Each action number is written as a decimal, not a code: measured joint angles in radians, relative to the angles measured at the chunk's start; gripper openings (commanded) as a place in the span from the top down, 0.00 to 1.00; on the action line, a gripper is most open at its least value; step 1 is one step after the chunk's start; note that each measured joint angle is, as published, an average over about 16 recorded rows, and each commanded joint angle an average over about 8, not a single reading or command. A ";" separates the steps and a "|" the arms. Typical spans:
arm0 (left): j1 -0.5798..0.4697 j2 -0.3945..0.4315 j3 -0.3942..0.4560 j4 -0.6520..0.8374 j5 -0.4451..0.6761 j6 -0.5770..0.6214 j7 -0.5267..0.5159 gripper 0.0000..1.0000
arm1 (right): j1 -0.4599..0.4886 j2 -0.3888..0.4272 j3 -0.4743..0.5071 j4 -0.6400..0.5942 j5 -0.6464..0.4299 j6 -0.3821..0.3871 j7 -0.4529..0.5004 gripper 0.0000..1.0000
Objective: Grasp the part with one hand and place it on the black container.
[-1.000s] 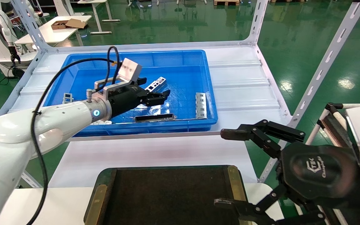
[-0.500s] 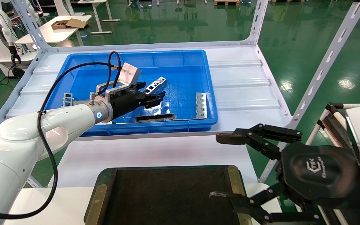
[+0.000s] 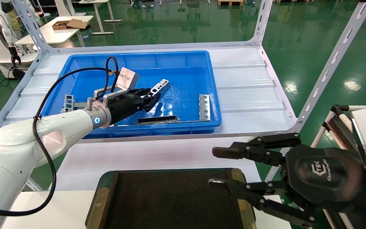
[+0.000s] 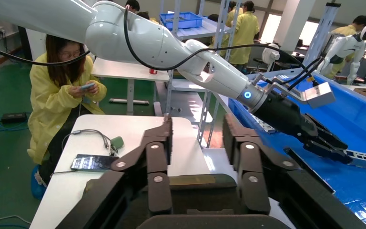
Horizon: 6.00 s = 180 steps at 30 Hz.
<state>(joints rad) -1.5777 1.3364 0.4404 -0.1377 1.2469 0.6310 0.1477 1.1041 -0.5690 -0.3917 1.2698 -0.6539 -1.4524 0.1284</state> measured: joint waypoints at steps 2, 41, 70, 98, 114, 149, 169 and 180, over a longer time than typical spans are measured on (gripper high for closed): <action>0.000 -0.001 -0.004 0.004 -0.007 0.005 0.015 1.00 | 0.000 0.000 0.000 0.000 0.000 0.000 0.000 1.00; 0.282 -0.335 -0.010 -0.622 -0.168 0.800 -0.291 1.00 | 0.000 0.000 0.000 0.000 0.000 0.000 0.000 1.00; 0.934 -0.094 0.049 -0.956 0.089 -0.300 -0.775 1.00 | 0.000 0.000 -0.001 0.000 0.000 0.000 0.000 1.00; 0.926 0.007 0.284 -0.872 0.038 -0.710 -0.944 0.17 | 0.000 0.000 -0.001 0.000 0.000 0.000 0.000 0.38; 0.881 -0.007 0.417 -0.850 -0.078 -0.790 -0.924 0.00 | 0.000 0.000 -0.001 0.000 0.001 0.000 0.000 0.00; 0.706 -0.477 0.525 -1.210 -0.242 -0.280 -0.690 0.00 | 0.000 0.000 -0.001 0.000 0.001 0.000 -0.001 0.00; 0.734 -0.655 0.267 -1.206 -0.511 0.261 -0.287 0.00 | 0.000 0.000 -0.001 0.000 0.001 0.000 -0.001 0.00; 0.686 -0.716 0.195 -1.215 -0.606 0.416 -0.236 0.00 | 0.000 0.000 -0.001 0.000 0.001 0.000 -0.001 0.00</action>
<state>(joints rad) -0.8913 0.6199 0.6359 -1.3525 0.6404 1.0470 -0.0887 1.1045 -0.5685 -0.3930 1.2698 -0.6530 -1.4519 0.1278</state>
